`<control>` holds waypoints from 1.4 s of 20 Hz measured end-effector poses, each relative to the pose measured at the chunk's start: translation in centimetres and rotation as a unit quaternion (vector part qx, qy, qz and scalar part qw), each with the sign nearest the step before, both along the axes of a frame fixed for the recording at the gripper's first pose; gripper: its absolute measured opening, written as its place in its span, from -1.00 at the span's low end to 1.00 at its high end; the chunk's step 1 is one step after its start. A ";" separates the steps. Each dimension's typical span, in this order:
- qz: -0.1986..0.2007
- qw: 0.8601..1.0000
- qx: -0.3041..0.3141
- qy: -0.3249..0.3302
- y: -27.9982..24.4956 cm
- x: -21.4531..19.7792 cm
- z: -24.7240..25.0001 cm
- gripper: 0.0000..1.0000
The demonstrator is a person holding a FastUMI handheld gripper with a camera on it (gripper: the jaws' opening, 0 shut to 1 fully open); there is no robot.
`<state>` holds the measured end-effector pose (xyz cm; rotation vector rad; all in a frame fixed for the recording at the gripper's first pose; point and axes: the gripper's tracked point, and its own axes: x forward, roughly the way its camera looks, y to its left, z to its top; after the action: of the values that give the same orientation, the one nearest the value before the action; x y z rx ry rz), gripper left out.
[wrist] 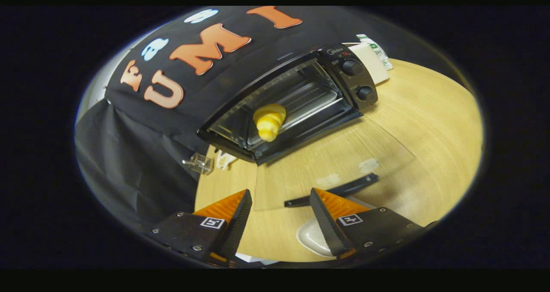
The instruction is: Open the toaster oven, put the food inside, and close the toaster oven door.
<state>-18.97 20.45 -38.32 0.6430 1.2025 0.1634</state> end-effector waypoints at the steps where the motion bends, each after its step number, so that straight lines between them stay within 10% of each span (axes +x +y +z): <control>1: 0.014 1.000 -0.022 0.010 -1.0 -1.0 -0.5 0.61; 11: 0.148 0.982 -0.080 0.084 -4.7 -3.5 -5.2 0.62; 28: 0.199 0.976 -0.074 -0.056 -1.4 5.6 1.7 0.68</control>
<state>-13.33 19.09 -36.58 0.2540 1.2102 0.4370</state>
